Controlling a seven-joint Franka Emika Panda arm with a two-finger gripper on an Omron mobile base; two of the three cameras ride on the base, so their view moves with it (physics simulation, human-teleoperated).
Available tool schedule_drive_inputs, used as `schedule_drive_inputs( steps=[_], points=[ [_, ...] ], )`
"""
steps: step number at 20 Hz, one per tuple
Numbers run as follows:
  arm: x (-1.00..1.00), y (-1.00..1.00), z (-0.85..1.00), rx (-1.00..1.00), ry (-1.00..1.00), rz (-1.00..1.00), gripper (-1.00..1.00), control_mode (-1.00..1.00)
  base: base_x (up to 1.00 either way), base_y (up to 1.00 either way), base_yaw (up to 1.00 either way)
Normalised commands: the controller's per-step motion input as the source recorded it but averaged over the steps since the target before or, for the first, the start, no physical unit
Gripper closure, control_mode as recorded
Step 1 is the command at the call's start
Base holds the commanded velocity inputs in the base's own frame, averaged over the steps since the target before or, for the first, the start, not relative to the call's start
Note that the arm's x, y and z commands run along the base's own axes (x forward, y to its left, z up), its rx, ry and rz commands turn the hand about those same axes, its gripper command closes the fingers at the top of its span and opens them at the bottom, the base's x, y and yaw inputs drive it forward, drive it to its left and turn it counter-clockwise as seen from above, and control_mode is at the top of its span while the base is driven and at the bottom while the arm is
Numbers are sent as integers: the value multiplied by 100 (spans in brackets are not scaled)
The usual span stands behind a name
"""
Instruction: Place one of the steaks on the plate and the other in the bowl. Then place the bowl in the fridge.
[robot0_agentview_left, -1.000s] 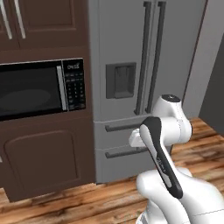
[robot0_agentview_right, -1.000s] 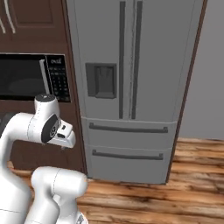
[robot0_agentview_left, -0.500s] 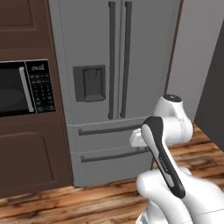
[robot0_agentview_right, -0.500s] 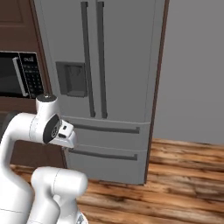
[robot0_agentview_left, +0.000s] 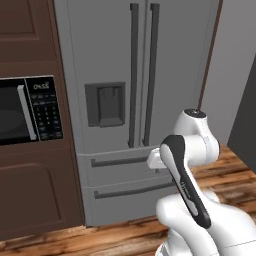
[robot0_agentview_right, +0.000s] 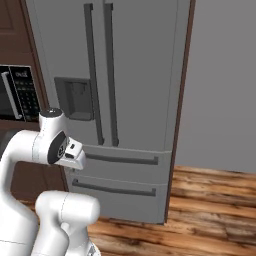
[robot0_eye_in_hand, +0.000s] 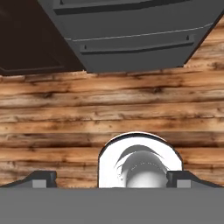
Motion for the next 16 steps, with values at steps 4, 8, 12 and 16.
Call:
schedule_drive_inputs(
  steps=[4, 8, 12, 16],
  points=[
    [0, 0, 0, 0, 0, 0, -100, 100, 0, 0, 0],
    [1, 0, 12, 0, -11, -3, -100, -100, 6, 1, -2],
    [55, -14, 44, -3, -32, -27, -100, -100, 0, 0, 0],
    [76, 5, 11, -33, -52, -33, -100, -100, 0, 0, 0]
  ],
)
